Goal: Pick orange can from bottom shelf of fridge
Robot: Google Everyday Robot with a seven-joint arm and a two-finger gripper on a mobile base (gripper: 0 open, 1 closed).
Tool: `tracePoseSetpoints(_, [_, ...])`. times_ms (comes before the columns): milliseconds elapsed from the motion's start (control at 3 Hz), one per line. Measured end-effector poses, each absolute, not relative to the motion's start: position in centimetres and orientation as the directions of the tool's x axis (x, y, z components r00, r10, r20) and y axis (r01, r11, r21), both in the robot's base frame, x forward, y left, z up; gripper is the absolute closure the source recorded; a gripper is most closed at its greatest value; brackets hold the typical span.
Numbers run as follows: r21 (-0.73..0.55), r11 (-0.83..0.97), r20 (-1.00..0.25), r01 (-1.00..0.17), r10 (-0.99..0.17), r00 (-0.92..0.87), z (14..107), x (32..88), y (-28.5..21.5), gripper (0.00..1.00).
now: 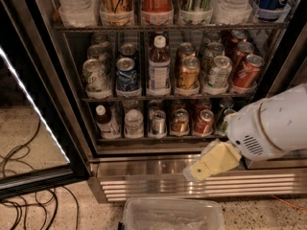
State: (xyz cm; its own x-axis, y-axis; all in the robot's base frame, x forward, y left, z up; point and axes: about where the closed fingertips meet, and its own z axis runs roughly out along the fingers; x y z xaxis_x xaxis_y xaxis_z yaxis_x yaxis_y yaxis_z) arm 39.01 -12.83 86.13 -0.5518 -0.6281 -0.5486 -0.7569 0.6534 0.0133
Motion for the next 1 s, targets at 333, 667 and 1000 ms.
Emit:
tracePoseSetpoints(333, [0.038,0.661,-0.611,-0.749,-0.578,-0.541,87.1,39.7,-11.2,0.00])
tracePoseSetpoints(667, [0.063,0.649,-0.593,-0.758,-0.586,-0.551,85.0,40.2,-9.8,0.00])
tracePoseSetpoints(1000, [0.153,0.648,-0.599,-0.747,-0.540,-0.591,80.0,40.4,-6.1,0.00])
